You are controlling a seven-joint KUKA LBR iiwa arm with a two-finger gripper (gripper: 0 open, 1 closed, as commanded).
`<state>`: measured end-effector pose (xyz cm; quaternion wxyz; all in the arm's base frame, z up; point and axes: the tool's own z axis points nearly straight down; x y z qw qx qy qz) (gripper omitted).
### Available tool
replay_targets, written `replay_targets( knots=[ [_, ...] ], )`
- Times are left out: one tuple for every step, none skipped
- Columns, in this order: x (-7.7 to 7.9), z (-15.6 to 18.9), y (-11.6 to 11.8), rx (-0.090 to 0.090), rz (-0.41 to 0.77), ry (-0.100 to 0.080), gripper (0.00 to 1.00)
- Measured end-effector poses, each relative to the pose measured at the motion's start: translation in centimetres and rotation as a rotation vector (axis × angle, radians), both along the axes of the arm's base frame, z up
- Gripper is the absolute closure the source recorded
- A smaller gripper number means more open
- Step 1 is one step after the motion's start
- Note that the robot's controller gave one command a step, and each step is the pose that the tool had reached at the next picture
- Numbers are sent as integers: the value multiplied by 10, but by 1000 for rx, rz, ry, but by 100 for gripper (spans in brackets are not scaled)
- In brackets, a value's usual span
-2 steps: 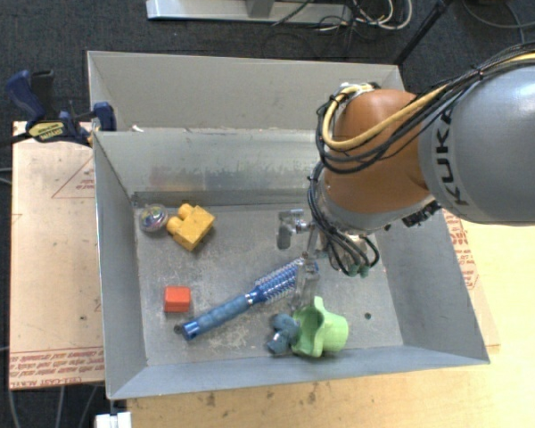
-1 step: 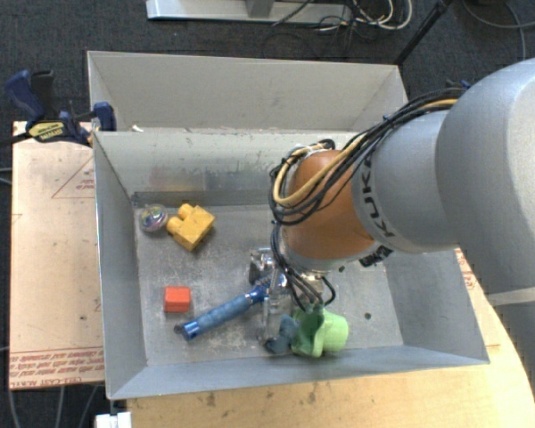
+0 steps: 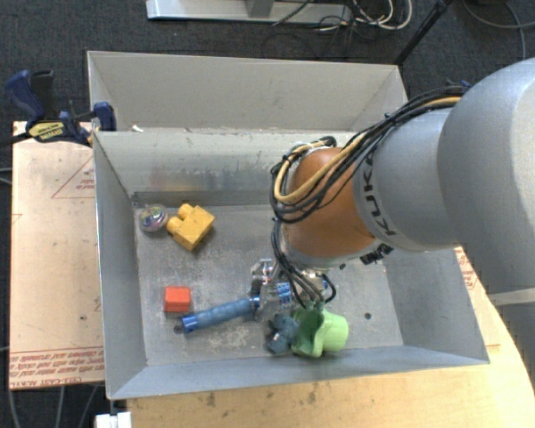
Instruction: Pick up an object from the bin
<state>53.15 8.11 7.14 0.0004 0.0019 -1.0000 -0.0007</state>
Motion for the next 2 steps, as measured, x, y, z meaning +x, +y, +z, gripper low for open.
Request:
replay_targets(
  knots=[
    [6, 123, 4, 1, -34, -10, 100],
    [8, 254, 13, 1, -8, -11, 100]
  ],
)
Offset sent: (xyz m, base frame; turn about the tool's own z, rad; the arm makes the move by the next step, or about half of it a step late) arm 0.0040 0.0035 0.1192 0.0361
